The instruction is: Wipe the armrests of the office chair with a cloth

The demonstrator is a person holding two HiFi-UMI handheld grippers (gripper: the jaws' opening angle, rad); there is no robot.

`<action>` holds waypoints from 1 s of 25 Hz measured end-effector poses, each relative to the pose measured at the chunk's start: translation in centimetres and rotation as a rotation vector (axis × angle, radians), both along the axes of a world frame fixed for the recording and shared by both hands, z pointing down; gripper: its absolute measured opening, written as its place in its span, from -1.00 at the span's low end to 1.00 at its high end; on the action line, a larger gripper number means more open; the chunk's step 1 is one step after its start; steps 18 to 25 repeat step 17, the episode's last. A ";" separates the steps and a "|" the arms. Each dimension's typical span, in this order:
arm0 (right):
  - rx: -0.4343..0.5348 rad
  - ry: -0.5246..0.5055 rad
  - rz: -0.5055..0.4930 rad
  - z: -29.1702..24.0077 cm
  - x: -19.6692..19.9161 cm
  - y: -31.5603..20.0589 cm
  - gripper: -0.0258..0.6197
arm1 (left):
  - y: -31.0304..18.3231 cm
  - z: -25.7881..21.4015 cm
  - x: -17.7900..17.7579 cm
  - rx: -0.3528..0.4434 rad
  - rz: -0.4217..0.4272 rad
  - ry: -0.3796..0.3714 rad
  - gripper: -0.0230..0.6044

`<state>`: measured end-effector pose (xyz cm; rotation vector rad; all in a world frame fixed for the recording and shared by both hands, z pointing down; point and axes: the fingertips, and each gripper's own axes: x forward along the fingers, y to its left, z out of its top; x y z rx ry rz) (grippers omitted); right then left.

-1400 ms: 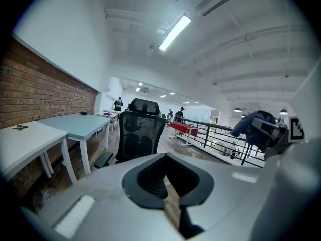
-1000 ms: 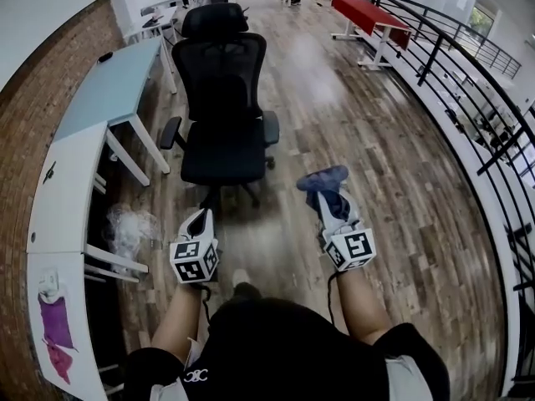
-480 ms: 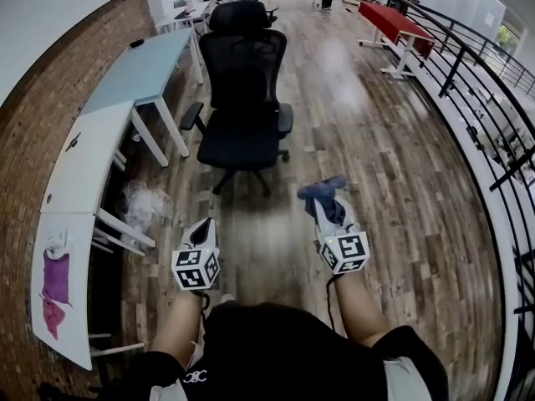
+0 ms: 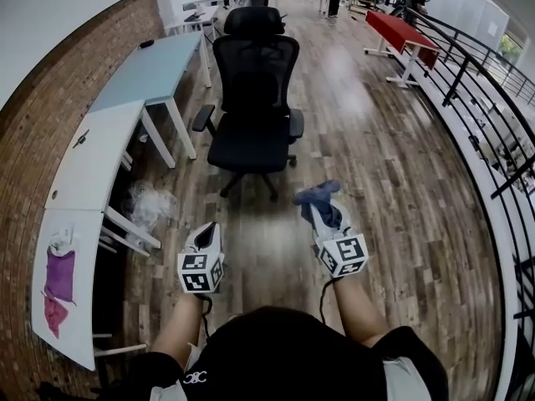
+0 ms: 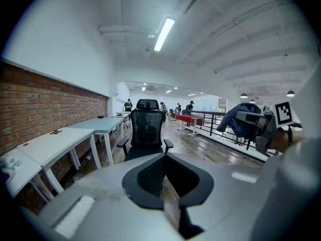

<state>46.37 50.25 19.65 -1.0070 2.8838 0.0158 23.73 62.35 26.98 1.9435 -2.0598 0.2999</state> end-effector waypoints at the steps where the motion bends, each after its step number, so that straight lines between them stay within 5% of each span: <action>1: 0.002 0.000 -0.004 -0.2 -0.5 0.3 -0.77 | 0.3 -0.1 -0.5 0.003 -0.001 0.002 -0.91; 10: -0.012 0.022 -0.021 0.2 -2.9 1.9 -0.77 | 2.0 -0.4 -3.6 0.030 -0.065 0.082 -0.91; 25: -0.016 0.042 -0.023 0.5 -3.4 2.6 -0.77 | 3.1 0.1 -4.5 0.017 -0.086 0.074 -0.91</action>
